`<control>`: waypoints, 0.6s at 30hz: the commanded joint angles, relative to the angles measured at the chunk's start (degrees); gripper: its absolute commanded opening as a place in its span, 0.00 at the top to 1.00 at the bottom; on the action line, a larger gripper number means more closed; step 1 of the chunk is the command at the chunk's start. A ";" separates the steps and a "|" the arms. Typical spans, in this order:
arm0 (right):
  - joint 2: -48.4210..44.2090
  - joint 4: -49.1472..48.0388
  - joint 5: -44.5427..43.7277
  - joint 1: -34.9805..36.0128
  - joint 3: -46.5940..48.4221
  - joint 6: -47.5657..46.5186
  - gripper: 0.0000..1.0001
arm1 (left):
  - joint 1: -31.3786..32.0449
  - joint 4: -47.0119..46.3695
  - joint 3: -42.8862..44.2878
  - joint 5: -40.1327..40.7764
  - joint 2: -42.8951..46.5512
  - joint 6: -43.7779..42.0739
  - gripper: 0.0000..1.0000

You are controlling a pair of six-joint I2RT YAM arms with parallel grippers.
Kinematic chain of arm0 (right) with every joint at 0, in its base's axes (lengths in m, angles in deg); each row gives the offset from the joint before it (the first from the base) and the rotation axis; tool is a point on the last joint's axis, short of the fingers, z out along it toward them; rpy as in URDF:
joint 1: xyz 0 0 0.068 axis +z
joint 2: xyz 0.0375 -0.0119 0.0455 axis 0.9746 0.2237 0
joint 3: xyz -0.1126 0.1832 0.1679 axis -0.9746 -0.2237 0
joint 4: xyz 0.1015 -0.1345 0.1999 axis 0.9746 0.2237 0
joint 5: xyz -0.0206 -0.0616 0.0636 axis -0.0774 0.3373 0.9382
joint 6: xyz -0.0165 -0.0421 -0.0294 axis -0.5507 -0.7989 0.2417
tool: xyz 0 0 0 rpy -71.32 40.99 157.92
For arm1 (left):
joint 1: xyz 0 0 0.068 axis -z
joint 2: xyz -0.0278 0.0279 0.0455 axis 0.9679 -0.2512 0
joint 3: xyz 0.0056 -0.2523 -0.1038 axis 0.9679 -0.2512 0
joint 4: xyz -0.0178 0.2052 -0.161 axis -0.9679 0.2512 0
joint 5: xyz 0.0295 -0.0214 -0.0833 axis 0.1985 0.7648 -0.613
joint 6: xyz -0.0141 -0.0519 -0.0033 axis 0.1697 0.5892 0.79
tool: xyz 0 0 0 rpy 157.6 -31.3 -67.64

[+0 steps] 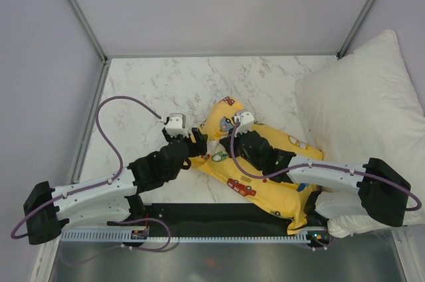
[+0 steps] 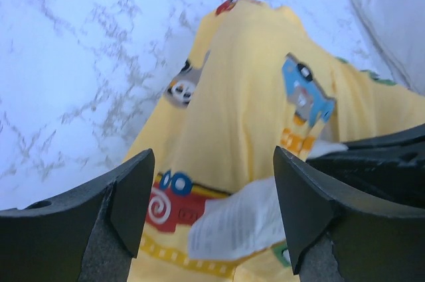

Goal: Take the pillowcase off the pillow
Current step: Expand the opening of the pillowcase

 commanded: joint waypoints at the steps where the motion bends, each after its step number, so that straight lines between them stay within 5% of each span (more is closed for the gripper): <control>1: -2.20 3.98 -3.61 1.68 -2.11 -0.47 1.00 | -1.96 -14.64 3.27 -4.77 -1.92 -17.73 0.21; 8: -2.90 4.06 -3.70 3.79 -2.37 0.32 1.00 | -4.60 -21.59 9.60 -14.35 -13.52 -30.56 0.20; 18: -6.06 6.17 -5.28 4.41 -2.37 0.50 1.00 | -6.27 -10.09 15.66 -24.82 -18.63 -33.21 0.23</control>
